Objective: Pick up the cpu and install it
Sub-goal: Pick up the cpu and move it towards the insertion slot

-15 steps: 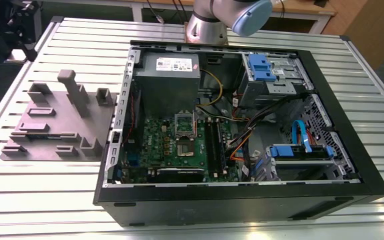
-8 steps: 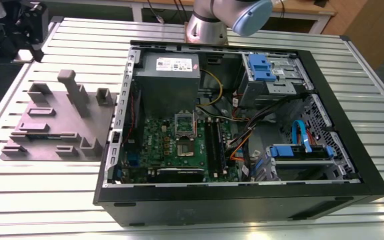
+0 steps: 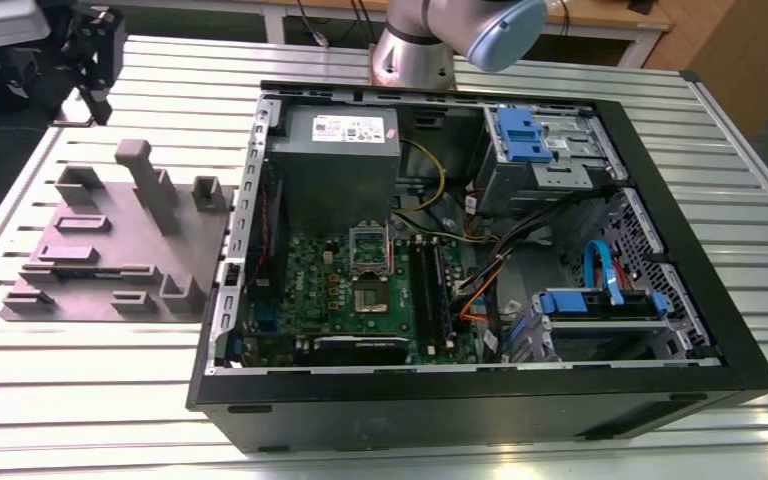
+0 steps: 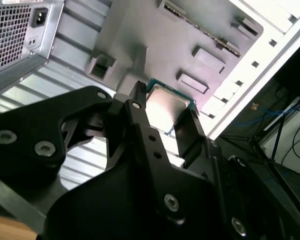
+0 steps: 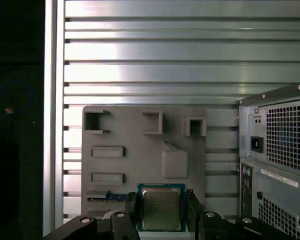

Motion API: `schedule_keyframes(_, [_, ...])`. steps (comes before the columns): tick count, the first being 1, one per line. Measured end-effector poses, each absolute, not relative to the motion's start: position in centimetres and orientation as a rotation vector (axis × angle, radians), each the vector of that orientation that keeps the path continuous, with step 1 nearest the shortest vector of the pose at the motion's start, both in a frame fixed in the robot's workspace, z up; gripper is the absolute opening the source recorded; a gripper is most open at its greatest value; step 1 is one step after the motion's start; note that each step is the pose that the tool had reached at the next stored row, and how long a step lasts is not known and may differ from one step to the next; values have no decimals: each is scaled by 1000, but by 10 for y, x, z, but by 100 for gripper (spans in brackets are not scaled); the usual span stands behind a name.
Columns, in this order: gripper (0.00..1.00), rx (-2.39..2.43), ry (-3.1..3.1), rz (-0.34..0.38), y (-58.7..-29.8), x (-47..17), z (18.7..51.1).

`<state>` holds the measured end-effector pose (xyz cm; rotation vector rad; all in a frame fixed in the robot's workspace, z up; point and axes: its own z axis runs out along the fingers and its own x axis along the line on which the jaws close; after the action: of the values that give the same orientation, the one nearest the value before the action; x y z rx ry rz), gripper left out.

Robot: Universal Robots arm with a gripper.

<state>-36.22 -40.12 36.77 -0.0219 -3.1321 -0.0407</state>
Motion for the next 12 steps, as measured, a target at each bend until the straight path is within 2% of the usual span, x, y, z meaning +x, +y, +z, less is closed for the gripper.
schedule_keyframes(12, [47, -22, -3132, -41, -401, -359, 368])
